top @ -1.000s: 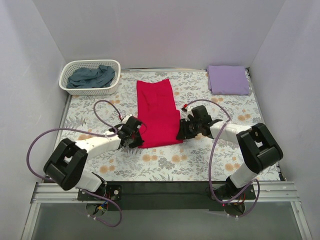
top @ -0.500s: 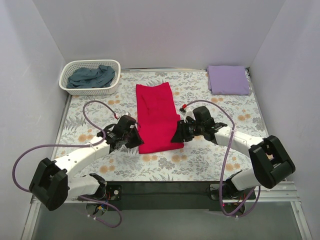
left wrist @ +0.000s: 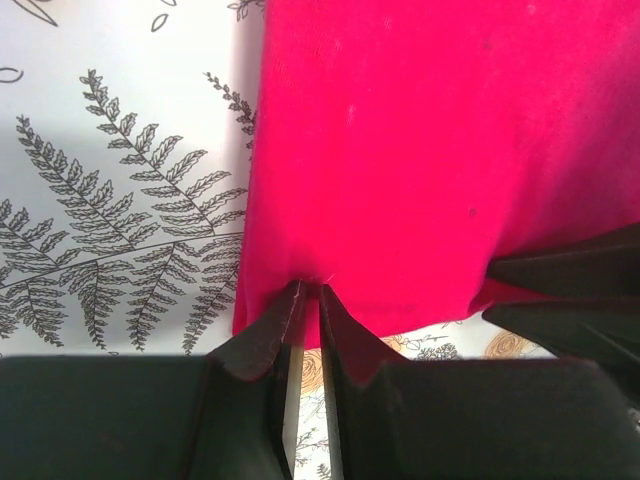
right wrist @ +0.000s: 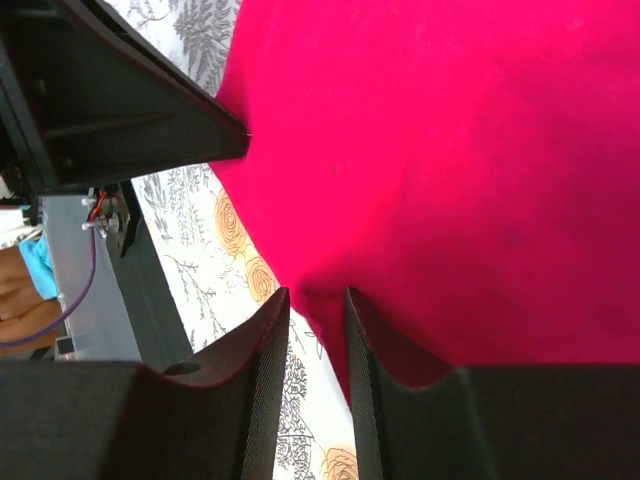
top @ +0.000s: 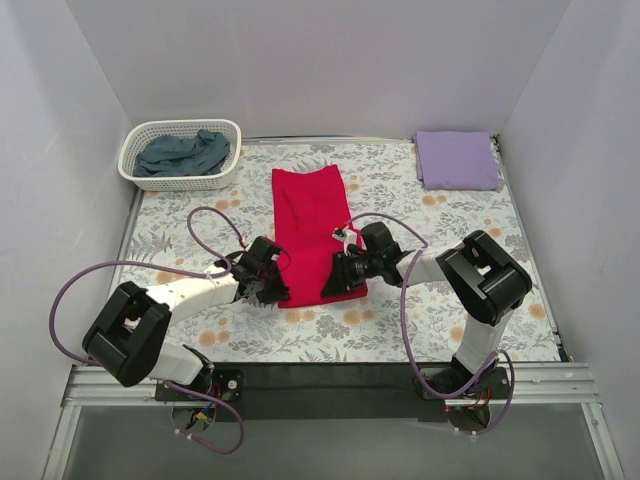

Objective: Fold and stack the t-shirts
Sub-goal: Fold the tshirt

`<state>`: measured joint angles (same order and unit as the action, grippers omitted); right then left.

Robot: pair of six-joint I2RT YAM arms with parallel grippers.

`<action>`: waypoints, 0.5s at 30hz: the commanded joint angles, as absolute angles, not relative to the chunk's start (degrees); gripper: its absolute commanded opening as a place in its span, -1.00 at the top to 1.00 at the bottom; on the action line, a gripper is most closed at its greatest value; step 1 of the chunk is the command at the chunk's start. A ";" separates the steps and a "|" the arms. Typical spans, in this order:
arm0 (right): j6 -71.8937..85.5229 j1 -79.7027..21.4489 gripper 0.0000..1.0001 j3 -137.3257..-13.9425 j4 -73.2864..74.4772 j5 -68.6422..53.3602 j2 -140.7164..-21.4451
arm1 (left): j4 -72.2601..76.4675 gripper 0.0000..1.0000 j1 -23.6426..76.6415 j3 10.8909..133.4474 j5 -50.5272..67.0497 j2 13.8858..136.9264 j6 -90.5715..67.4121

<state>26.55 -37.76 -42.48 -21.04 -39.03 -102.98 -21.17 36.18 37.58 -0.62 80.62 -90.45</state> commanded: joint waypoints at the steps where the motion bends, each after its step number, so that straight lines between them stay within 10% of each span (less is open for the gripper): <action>1: 24.18 -37.09 0.40 -39.56 -22.24 -38.14 -105.65 | -21.53 0.74 36.39 33.58 -2.02 79.89 -91.23; 15: 19.61 -28.57 0.39 -31.21 -20.04 -39.64 -94.75 | -23.20 0.79 36.39 31.82 -3.25 77.70 -90.53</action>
<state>23.07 -29.91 -33.39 -23.07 -40.51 -96.01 -17.37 36.16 33.36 -0.86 77.08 -91.88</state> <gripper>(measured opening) 0.304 0.107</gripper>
